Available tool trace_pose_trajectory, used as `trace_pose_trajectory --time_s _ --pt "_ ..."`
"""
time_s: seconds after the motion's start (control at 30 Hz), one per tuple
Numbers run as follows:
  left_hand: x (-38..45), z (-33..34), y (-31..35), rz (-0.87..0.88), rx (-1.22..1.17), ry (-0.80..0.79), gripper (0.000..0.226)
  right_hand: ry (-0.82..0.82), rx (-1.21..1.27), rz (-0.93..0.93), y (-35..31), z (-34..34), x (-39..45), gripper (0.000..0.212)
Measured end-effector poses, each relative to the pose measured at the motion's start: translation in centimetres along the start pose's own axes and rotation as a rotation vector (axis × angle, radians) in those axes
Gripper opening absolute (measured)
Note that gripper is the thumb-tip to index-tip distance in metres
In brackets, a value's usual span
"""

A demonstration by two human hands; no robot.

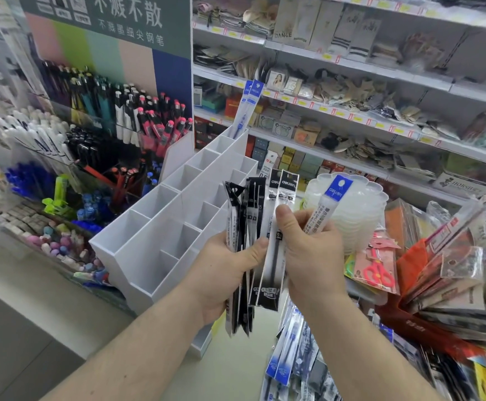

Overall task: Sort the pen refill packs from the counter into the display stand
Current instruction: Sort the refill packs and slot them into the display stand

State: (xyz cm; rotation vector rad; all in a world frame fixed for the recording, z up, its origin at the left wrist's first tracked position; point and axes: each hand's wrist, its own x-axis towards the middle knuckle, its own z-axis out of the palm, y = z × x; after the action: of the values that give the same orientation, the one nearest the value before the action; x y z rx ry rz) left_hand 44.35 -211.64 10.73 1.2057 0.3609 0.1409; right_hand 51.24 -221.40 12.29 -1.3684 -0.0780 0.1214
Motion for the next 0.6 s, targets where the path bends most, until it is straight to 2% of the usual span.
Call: trace_pose_trajectory --time_s 0.13,0.23,0.3,0.37,0.43,0.5,0.6 --pt "-0.4 -0.5 -0.1 0.001 0.014 0.003 0.037 -0.001 -0.126 -0.127 0.2 -0.3 -0.3 0.032" --pt "-0.5 -0.7 0.0 0.009 0.056 -0.019 0.039 -0.01 -0.163 -0.146 0.1 -0.2 -0.5 0.027" --pt "-0.6 -0.9 -0.1 0.011 0.086 -0.048 0.039 -0.06 -0.183 -0.077 -0.1 -0.2 -0.7 0.019" --pt "-0.7 -1.1 0.0 0.011 0.104 -0.058 0.033 -0.202 -0.237 0.009 -0.6 -0.7 -0.7 0.009" --pt "-1.0 -1.4 0.3 -0.001 0.121 -0.055 0.027 -0.382 -0.257 0.094 -1.0 -1.4 -0.7 0.028" --pt "-1.1 -1.6 0.4 -0.002 0.129 -0.039 0.025 -0.453 -0.299 0.138 -1.2 -2.0 -0.5 0.038" --pt "-1.4 -1.9 0.7 0.007 0.133 0.033 0.017 -0.46 -0.274 0.205 -1.0 -2.5 0.3 0.027"
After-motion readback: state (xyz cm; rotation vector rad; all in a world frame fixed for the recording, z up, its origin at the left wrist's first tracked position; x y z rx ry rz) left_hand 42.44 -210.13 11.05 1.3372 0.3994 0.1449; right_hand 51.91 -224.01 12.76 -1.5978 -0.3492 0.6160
